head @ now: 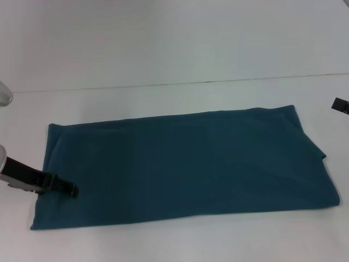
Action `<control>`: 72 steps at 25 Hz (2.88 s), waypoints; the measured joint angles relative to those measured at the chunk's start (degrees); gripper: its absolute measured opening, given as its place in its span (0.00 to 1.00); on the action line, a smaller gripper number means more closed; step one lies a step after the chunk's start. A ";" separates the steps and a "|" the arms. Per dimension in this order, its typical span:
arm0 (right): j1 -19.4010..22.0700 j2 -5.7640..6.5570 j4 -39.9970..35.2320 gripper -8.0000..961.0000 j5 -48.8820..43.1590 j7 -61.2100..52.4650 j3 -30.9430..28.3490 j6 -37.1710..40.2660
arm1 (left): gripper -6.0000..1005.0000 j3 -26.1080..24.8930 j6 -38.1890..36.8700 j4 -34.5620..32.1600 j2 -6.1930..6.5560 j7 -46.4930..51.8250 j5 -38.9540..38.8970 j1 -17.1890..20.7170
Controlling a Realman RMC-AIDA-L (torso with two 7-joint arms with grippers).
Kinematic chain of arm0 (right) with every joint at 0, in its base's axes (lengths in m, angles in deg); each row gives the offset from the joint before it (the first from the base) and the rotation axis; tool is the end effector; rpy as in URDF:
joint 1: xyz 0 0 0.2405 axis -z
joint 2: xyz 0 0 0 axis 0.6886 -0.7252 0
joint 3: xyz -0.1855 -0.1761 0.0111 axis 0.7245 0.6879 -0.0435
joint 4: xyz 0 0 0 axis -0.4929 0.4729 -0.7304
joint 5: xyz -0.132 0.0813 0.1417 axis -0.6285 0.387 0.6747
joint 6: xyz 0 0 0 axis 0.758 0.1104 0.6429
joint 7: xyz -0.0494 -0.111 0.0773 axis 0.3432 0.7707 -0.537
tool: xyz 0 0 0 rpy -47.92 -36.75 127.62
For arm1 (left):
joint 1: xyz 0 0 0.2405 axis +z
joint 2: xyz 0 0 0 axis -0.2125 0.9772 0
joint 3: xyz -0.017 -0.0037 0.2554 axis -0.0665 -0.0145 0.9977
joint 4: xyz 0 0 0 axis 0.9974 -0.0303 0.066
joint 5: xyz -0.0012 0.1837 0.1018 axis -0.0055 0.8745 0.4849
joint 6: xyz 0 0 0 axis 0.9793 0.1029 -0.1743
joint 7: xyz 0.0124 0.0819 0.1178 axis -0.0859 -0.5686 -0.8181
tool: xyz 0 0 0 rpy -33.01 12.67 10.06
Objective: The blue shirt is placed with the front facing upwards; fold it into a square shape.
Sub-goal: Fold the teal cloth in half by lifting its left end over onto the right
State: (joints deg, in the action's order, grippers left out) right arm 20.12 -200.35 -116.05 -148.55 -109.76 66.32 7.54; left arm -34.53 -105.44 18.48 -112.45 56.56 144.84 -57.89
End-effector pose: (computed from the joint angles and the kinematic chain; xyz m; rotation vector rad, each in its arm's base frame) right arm 0.3523 0.3273 0.1096 -1.9532 1.2860 0.9088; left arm -0.2755 0.3949 0.0265 -2.2510 -1.5270 0.2676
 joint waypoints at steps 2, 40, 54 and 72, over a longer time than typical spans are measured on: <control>0.01 0.00 0.00 0.95 0.00 0.00 0.00 0.00 | 0.90 0.38 -0.29 0.05 -0.06 -0.02 -0.07 -0.05; 0.02 0.06 0.00 0.95 -0.01 0.34 0.00 0.00 | 0.90 0.71 -0.86 -1.55 1.24 5.80 1.04 0.22; 0.08 0.09 0.00 0.95 -0.01 0.51 0.00 0.00 | 0.90 0.70 0.53 0.63 1.21 7.55 1.49 0.03; 0.18 0.09 0.00 0.95 -0.01 0.79 0.00 0.20 | 0.88 0.70 0.09 2.81 1.15 6.89 1.12 -0.83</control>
State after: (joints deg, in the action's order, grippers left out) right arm 20.30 -200.27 -116.05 -148.56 -108.96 66.31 7.74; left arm -33.84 -105.35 21.30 -111.29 63.45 145.96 -58.72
